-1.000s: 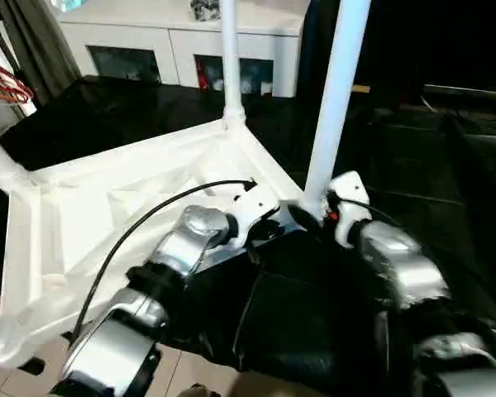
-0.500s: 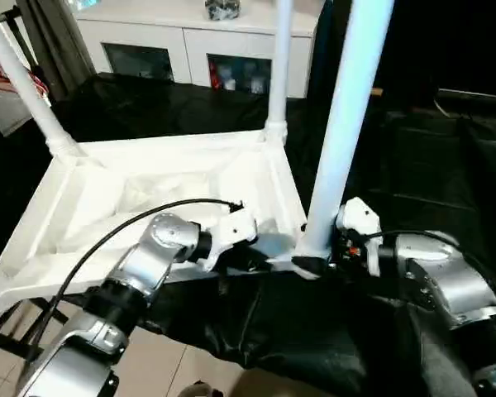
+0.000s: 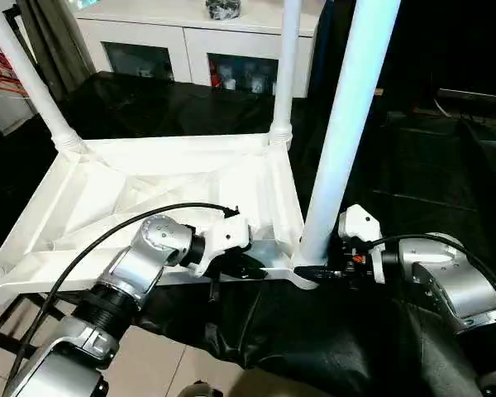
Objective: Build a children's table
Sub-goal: Rotate leg to tighten
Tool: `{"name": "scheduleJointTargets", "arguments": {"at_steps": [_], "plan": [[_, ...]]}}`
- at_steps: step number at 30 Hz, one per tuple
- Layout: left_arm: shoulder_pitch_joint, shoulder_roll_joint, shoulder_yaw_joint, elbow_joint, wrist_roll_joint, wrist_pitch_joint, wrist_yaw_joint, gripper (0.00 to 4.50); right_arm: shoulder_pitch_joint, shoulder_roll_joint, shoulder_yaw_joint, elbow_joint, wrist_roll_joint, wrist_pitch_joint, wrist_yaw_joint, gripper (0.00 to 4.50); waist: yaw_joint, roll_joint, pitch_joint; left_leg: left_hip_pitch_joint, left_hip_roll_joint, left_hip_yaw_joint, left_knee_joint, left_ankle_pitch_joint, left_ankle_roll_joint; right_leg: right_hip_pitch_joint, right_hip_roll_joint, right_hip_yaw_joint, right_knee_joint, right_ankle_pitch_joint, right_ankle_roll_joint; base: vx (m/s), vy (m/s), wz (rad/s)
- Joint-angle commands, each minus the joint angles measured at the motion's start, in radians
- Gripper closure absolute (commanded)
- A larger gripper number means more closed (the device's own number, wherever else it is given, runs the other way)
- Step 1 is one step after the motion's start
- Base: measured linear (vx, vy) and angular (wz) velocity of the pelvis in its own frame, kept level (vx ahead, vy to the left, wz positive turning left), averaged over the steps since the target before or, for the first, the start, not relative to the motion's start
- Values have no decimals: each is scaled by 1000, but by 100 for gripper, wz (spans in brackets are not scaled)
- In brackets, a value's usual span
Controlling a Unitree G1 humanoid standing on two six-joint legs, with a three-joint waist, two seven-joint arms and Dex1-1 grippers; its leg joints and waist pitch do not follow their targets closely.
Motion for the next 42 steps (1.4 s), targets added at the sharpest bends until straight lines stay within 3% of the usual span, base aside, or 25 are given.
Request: {"name": "scheduleJointTargets", "arguments": {"at_steps": [1,3,7,8,9,10,16,17,20,22,26,31,35,42], "plan": [[-36,-43,29,13,4,23,93,450,4,65,-11,20,-4,23,-103,176,0,-17,-71,18,60,-20,-66,-147,83,47,-80,48,-69,-161,-231,0,0,0],[-39,-46,31,17,5,25,100,450,3,71,-14,25,-6,24,-114,176,-5,-20,-68,19,56,-20,-68,-168,67,47,-81,47,-76,-203,-226,0,0,0],[-92,-114,55,91,35,68,246,450,-41,173,-63,149,-54,28,-356,176,-20,-22,-64,20,51,-22,-74,-206,31,46,-80,45,-84,-284,-205,0,0,0],[-130,-156,66,145,54,89,335,450,-66,229,-87,207,-63,31,-463,176,-22,-19,-65,20,51,-24,-74,-210,24,47,-82,45,-86,-297,-196,0,0,0],[-142,-169,69,163,59,95,363,450,-74,245,-92,222,-65,33,-491,176,-27,-19,-63,27,50,-22,-74,-226,15,41,-79,46,-91,-310,-194,0,0,0],[-161,-193,77,192,61,104,408,450,-90,272,-95,249,-75,26,-543,176,-28,-20,-64,27,50,-24,-75,-228,12,44,-80,45,-91,-312,-192,0,0,0],[-221,-286,91,288,77,101,541,450,-175,395,-128,390,-120,-26,-771,176,-32,-15,-72,19,46,-23,-69,-161,27,51,-81,45,-79,-178,-217,0,0,0],[-223,-292,86,292,80,94,535,450,-182,406,-134,402,-114,-35,-772,120,-33,-16,-73,16,47,-23,-69,-151,39,54,-80,45,-76,-147,-221,0,0,0],[-222,-294,74,292,85,73,518,450,-192,420,-157,411,-90,-34,-761,99,-31,-15,-77,16,49,-23,-66,-122,69,57,-79,45,-68,-69,-240,0,0,0],[-206,-277,59,266,84,57,476,450,-189,403,-154,399,-86,-41,-727,72,-31,-14,-76,17,51,-22,-65,-118,83,56,-79,44,-66,-42,-253,0,0,0],[-186,-259,59,236,66,54,424,450,-182,373,-148,391,-96,-73,-687,41,-30,-17,-74,18,52,-20,-66,-134,83,59,-82,44,-69,-69,-258,0,0,0],[-138,-208,50,178,37,24,313,450,-155,283,-114,331,-100,-105,-523,41,-28,-16,-74,19,55,-18,-64,-140,91,56,-80,44,-68,-67,-263,0,0,0],[-104,-171,45,132,15,0,228,450,-130,221,-90,279,-97,-121,-414,41,-22,-18,-70,20,57,-19,-68,-167,86,55,-81,45,-71,-119,-251,0,0,0],[-49,-67,33,38,-20,-13,61,450,-58,82,-46,126,-24,-94,-136,41,-10,-19,-69,18,62,-20,-69,-168,94,52,-80,47,-69,-145,-239,0,0,0]]}}
